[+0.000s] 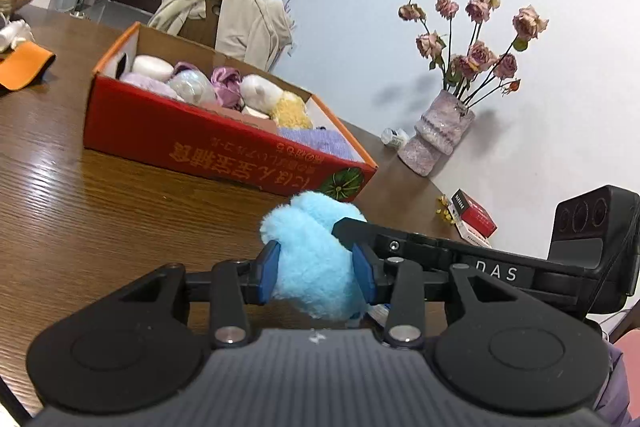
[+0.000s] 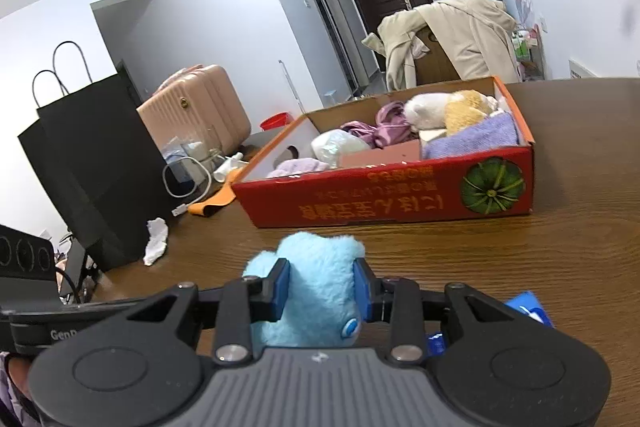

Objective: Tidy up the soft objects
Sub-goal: 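Carry the light-blue plush into the box and open both grippers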

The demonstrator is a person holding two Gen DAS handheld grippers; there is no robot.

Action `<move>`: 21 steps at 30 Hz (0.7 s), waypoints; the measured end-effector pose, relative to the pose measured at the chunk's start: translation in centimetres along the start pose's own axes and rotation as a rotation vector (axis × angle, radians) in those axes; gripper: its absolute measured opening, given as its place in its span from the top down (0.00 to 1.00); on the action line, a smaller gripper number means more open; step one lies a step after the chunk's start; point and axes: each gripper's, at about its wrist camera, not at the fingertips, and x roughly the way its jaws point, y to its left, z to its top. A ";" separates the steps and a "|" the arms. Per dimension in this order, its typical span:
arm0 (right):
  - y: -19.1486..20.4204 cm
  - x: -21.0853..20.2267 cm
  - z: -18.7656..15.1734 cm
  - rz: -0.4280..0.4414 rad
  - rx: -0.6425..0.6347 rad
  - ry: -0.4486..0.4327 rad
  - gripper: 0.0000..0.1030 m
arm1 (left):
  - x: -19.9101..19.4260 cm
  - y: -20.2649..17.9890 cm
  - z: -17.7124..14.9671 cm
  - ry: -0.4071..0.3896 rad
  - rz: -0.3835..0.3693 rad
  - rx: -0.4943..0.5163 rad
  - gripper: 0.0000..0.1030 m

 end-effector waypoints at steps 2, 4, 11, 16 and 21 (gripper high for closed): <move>0.8 -0.1 0.6 -0.004 -0.024 -0.015 0.68 | -0.4 0.1 0.9 -0.013 -0.006 0.013 0.61; 1.5 -0.1 2.1 -0.016 -0.067 -0.046 0.68 | -0.1 -0.2 3.1 -0.025 -0.016 0.033 0.61; 0.0 4.2 12.1 -0.064 -0.165 -0.076 0.69 | 6.4 0.3 13.7 -0.010 -0.010 0.107 0.62; -3.4 11.8 17.6 -0.101 -0.132 0.013 0.69 | 13.5 4.5 18.2 0.055 0.024 0.007 0.63; -6.8 20.1 18.3 -0.145 -0.091 0.150 0.72 | 19.2 7.8 19.0 0.149 0.146 0.027 0.75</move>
